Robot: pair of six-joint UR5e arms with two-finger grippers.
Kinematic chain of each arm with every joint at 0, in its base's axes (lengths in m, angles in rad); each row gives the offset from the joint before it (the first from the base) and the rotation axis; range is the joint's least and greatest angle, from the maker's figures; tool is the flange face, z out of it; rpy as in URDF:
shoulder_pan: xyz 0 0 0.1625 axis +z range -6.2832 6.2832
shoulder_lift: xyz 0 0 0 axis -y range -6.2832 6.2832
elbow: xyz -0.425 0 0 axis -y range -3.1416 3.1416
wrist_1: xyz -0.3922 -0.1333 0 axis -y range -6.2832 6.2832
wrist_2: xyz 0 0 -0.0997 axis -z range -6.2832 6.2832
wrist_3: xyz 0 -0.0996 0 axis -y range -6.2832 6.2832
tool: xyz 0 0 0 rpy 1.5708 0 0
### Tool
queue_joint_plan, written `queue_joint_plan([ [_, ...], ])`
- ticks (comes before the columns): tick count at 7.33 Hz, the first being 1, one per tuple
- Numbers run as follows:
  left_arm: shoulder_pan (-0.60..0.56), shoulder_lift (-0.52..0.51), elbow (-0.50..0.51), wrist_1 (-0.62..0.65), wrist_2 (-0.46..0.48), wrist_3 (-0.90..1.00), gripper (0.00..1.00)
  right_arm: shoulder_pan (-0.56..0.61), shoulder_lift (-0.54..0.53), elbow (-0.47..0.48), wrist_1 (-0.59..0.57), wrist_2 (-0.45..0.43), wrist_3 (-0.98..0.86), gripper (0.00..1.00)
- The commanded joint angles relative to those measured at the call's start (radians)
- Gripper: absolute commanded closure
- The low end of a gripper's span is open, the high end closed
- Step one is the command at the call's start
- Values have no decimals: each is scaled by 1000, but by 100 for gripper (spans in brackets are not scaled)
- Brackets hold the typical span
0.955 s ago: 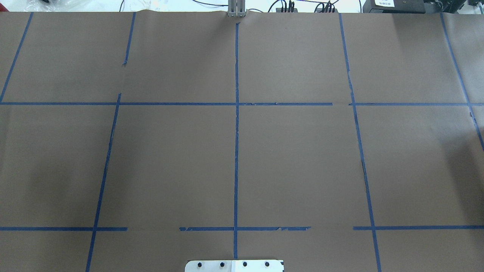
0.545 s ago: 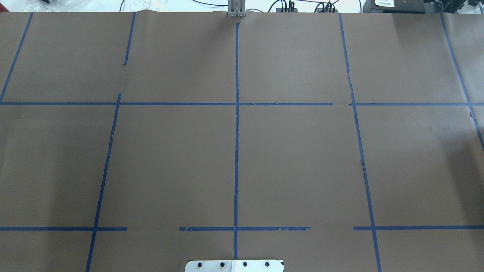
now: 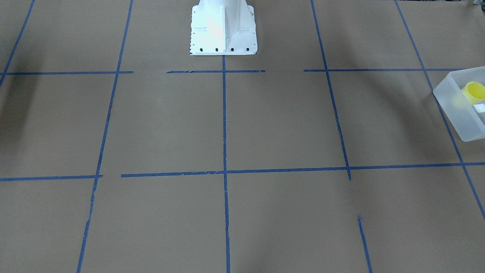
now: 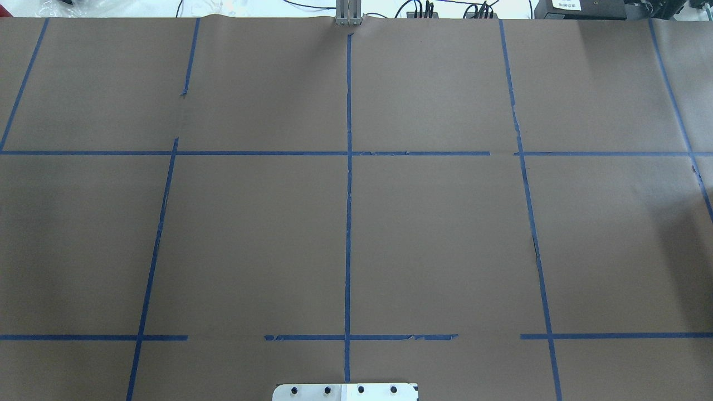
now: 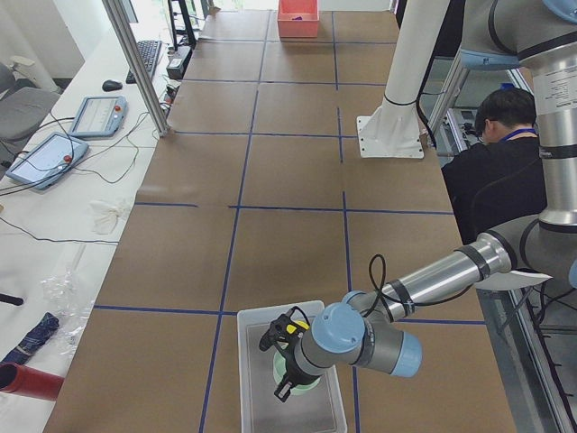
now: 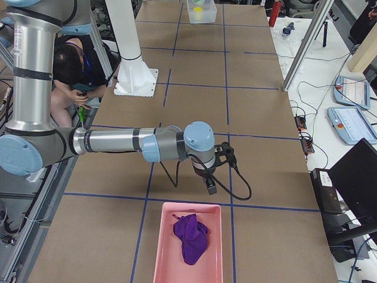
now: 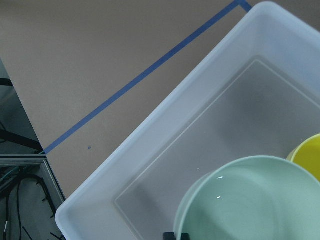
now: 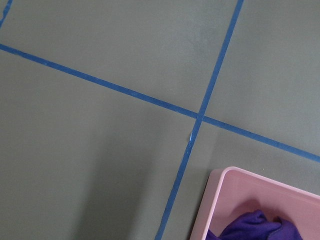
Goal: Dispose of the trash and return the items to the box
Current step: 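Lower the green bowl into the clear bin beside the yellow cup and release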
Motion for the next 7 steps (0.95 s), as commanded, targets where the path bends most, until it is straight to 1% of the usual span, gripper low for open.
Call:
queue_joint_plan([
  [1, 5, 1, 41, -34, 0, -11, 100, 0, -1, 1, 2, 0, 0, 0],
  [2, 13, 1, 42, -34, -2, -12, 100, 0, -1, 1, 2, 0, 0, 0],
  [3, 34, -1, 42, -32, -3, -27, 97, 0, -1, 1, 2, 0, 0, 0],
  [4, 59, -1, 42, -38, -38, -56, 37, 0, -1, 1, 2, 0, 1, 0],
  [5, 76, -1, 42, -60, -38, -58, 24, 0, -1, 0, 2, 0, 2, 0],
  [6, 77, -4, 39, -63, -38, -60, 22, 0, -1, 0, 2, 0, 3, 0],
  [7, 77, -16, 19, -61, -40, -79, 0, 0, -1, 1, 2, -1, 5, 0],
])
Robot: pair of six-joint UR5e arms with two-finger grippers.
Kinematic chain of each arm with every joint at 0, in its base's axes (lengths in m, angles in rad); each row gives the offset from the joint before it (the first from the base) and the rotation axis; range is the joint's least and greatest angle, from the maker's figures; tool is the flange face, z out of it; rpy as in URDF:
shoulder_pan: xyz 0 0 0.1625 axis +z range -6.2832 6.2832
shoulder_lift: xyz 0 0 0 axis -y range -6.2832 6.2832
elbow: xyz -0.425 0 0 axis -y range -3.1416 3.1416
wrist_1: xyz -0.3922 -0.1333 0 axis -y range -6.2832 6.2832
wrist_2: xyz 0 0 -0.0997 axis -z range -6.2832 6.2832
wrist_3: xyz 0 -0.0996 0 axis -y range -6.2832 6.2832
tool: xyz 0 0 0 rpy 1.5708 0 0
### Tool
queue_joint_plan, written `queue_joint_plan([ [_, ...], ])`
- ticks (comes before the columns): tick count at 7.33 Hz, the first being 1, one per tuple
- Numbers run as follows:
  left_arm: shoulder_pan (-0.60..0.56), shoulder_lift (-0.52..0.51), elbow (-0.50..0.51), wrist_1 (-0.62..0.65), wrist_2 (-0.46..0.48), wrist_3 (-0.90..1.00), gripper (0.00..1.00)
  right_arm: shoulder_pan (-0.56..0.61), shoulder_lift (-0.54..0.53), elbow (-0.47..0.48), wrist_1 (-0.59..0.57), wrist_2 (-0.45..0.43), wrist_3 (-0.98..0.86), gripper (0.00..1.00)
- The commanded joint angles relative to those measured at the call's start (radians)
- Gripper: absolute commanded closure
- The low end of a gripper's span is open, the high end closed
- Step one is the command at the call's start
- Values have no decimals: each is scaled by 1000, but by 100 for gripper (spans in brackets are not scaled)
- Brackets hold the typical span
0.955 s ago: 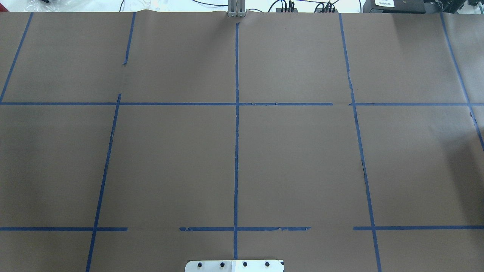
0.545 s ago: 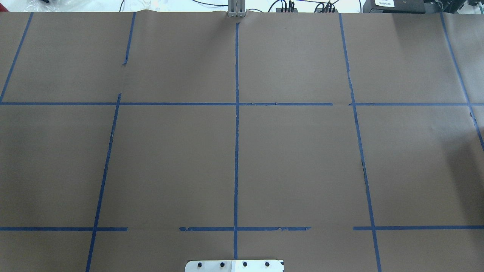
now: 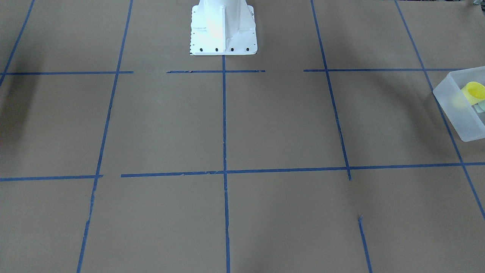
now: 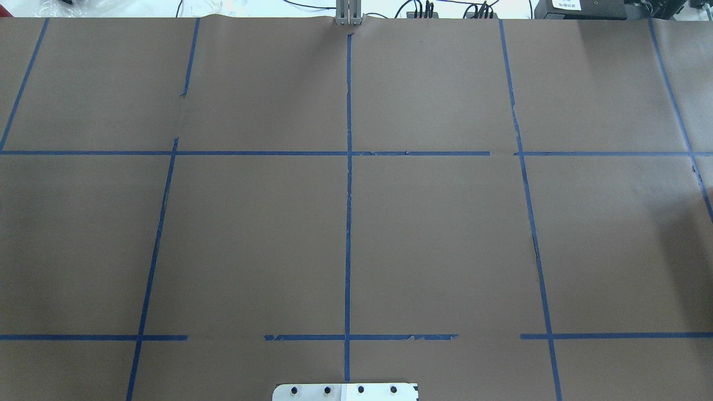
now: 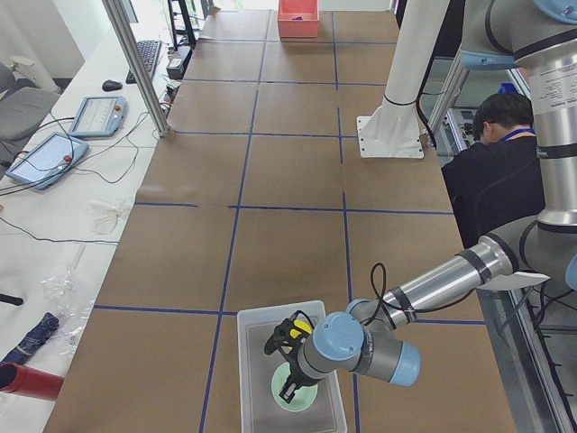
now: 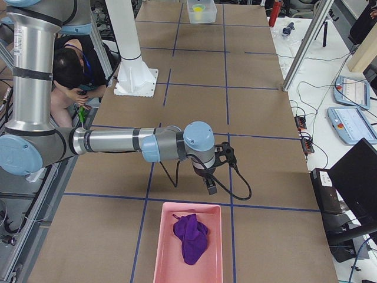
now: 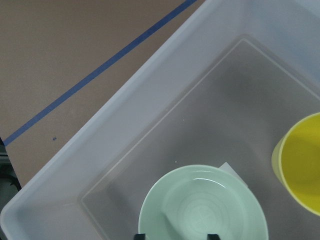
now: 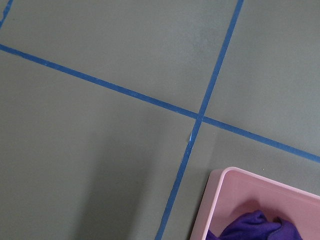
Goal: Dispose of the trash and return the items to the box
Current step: 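Lower the green bowl into the clear bin beside the yellow cup and release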
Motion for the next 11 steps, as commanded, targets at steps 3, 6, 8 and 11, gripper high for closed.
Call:
queue_joint_plan([
  [3, 18, -24, -302, 188, -7, -374, 0, -6, 5, 9, 2, -3, 110, 4],
  [6, 85, -62, -581, 544, -15, -503, 0, -11, 3, 9, 0, -9, 134, 4],
  [8, 87, -32, -527, 630, -152, -433, 0, -11, -6, 9, 2, -6, 118, 0],
  [11, 87, -49, -467, 804, -152, -422, 0, -6, -84, 33, 35, 46, 114, 0],
])
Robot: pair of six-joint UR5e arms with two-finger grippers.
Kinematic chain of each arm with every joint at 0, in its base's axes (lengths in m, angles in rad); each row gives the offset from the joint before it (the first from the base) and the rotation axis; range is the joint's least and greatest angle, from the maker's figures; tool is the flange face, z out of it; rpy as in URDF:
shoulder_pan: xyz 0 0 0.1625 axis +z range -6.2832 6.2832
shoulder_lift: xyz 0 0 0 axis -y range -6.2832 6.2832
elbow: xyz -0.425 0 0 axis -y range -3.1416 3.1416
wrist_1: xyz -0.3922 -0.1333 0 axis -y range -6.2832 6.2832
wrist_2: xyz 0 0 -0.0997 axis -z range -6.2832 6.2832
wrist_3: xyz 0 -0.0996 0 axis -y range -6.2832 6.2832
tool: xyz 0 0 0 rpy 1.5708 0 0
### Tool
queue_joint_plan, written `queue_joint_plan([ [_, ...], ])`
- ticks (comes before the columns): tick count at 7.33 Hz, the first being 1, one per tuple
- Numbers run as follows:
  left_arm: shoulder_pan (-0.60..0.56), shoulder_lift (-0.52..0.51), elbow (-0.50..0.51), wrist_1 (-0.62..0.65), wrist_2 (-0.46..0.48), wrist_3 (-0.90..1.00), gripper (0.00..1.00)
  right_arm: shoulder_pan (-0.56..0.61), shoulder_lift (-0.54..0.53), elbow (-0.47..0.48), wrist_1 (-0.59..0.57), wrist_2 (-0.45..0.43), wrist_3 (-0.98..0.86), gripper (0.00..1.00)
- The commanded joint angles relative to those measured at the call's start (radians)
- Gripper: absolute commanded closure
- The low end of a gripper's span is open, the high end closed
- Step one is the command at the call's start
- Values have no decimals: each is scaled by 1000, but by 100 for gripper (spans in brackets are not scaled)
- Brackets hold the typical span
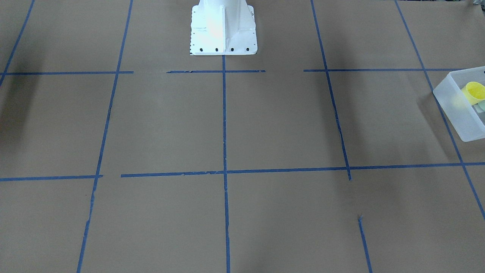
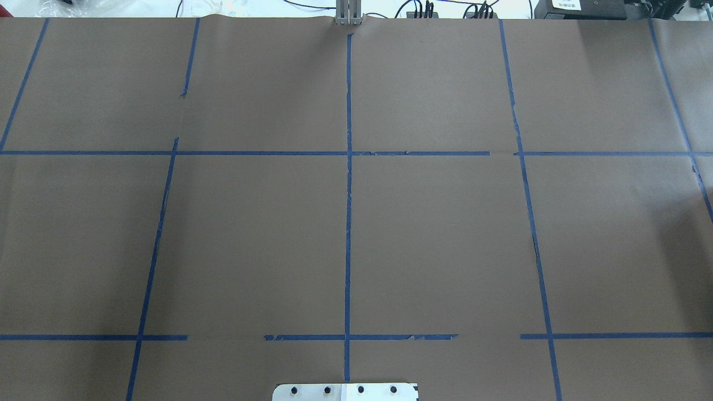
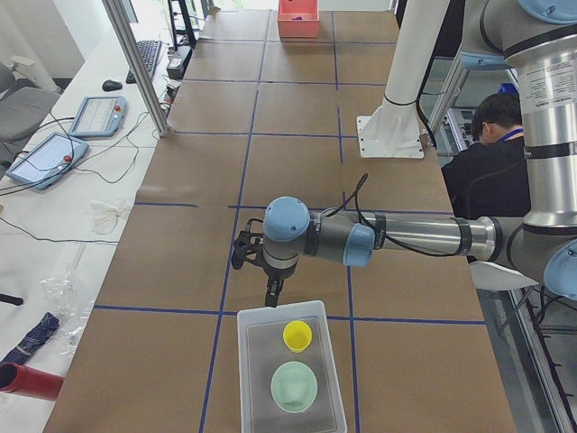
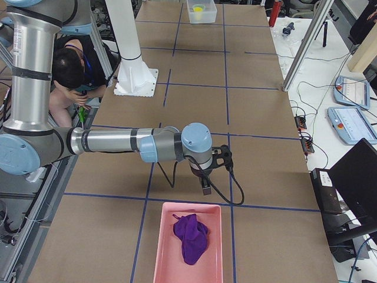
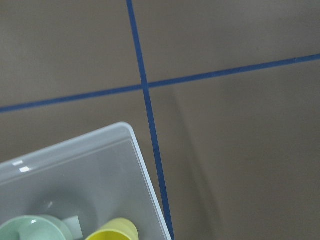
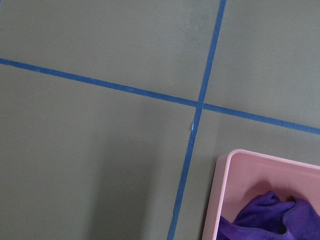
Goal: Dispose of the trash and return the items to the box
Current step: 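Lower the green bowl into the clear bin beside the yellow cup and release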
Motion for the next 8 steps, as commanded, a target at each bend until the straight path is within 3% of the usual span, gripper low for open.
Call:
queue_joint_plan([
  [1, 0, 7, 17, 34, 17, 3, 0, 4, -68, 27, 44, 23, -2, 0],
  [5, -6, 5, 0, 37, 18, 1, 0, -25, -70, 33, 6, 0, -1, 0],
  [6, -6, -2, -2, 36, 17, 1, 0, -51, -50, 62, -91, -56, 4, 0],
  [7, -6, -2, -2, 37, 17, 1, 0, -46, -22, 67, -110, -131, 15, 0],
  [8, -8, 8, -5, 39, 15, 3, 0, -45, -26, 63, -104, -122, 12, 0],
])
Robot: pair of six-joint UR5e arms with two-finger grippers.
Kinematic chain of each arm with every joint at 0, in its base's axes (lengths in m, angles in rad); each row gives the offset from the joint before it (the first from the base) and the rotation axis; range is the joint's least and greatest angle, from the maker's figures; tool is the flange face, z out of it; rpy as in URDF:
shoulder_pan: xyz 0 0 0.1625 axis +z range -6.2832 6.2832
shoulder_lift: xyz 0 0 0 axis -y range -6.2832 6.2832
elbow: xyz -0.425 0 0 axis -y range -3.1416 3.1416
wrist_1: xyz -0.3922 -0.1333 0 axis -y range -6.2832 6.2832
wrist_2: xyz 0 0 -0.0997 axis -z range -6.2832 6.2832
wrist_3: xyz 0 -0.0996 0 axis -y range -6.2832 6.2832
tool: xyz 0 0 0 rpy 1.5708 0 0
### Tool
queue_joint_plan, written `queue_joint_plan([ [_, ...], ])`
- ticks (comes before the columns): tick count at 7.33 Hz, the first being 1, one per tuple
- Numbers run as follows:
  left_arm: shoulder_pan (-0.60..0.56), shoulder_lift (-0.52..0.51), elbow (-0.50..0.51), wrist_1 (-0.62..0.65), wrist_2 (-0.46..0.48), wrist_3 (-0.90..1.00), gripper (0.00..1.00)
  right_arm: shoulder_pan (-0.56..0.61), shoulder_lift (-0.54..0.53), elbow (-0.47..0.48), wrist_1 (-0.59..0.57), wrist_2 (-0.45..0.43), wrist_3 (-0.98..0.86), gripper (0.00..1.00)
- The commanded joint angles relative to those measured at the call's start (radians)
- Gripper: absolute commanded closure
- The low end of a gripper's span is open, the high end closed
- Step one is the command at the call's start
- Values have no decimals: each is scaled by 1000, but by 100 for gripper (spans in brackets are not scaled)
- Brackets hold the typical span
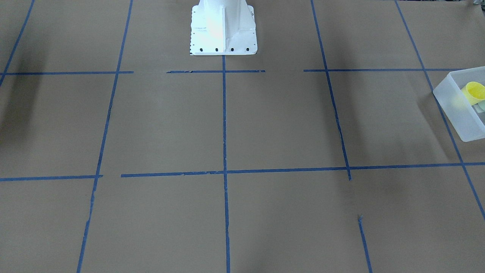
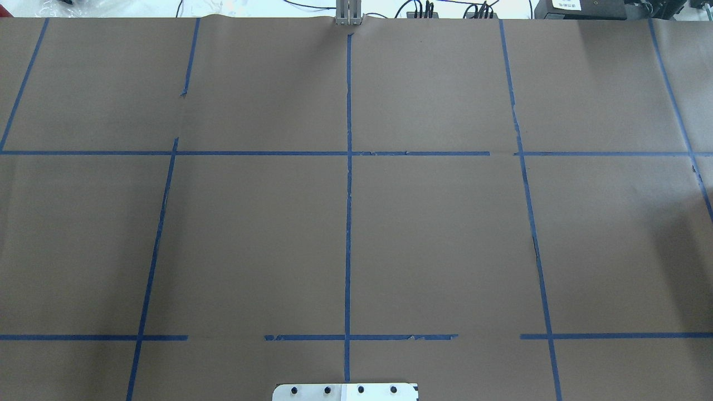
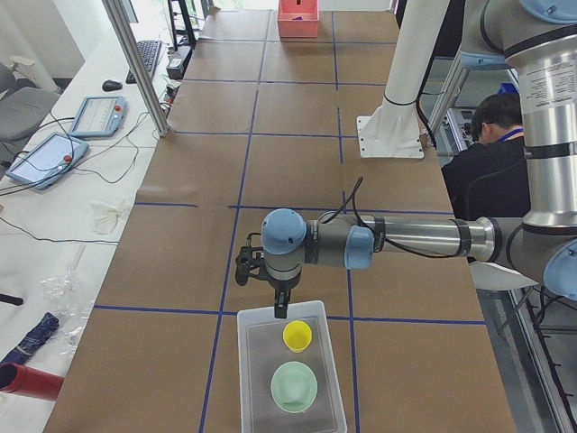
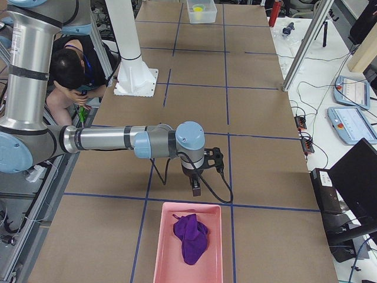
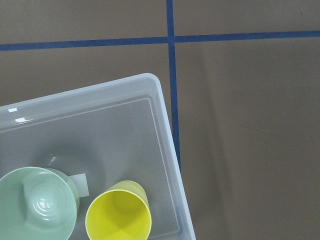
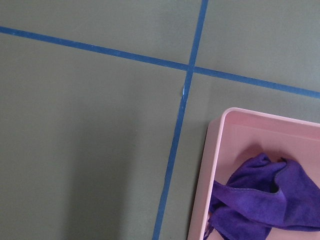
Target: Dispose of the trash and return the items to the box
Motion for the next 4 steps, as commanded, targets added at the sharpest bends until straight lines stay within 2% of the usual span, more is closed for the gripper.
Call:
queue_joint_plan([
  [1, 0, 1, 9, -2, 0, 1, 0, -1, 5, -9, -16, -12, -4, 0],
  [2, -1, 2, 11, -3, 0, 1, 0, -3, 5, -61, -8, 5, -6, 0],
  [4, -1, -7, 5, -5, 0, 1, 0, -3, -36, -63, -6, 10, -9, 0],
])
